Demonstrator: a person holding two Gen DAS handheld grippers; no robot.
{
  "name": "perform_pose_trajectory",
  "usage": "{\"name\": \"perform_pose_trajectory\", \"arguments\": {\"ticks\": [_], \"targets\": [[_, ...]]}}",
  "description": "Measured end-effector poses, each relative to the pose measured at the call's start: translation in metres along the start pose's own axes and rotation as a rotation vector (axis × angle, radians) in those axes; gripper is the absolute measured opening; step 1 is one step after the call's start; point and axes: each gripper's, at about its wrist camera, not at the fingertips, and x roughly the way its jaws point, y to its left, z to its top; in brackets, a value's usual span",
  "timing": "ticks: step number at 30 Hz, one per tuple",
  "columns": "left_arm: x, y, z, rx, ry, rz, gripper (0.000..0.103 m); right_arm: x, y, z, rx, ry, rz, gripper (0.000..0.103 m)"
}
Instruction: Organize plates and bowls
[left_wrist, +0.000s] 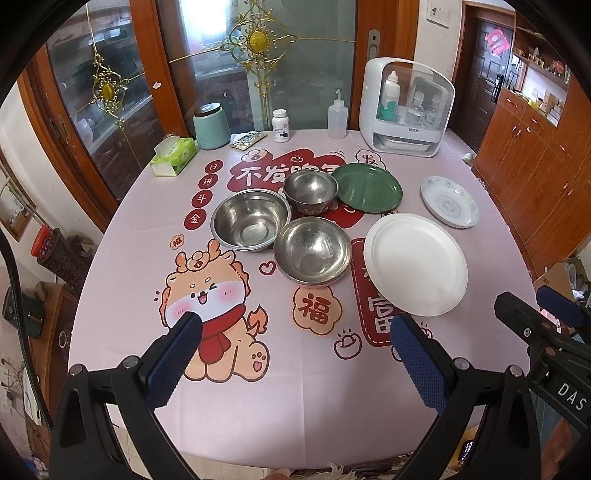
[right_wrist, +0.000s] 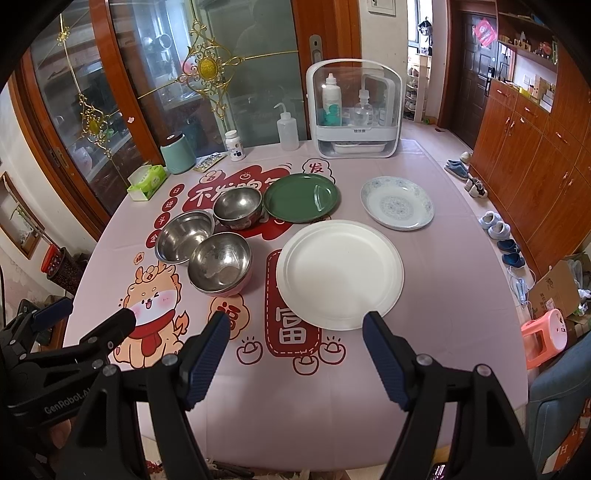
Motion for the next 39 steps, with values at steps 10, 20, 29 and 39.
{"name": "perform_pose_trajectory", "arguments": {"ticks": [10, 20, 29, 39], "targets": [[-0.0029, 0.0039, 0.0000, -0.012, -0.001, -0.009, 0.101, -0.0014, 0.0003, -0.0003, 0.000, -0.002, 0.001, 0.075], [-0.0065, 0.0038, -0.0019, -0.002, -0.008, -0.018, 0.101, -0.0010, -0.0025, -0.0007, 0.001, -0.002, 0.001, 0.075], [-0.0072, 0.0016, -0.0021, 0.005, -0.010, -0.016, 0.101, -0.0029, 0.0011, -0.0010, 0.002, -0.003, 0.003, 0.075], [-0.0067, 0.0015, -0.0014, 0.004, -0.009, -0.016, 0.101, -0.0031, 0.0006, -0.0011, 0.004, -0.004, 0.004, 0.075]]}}
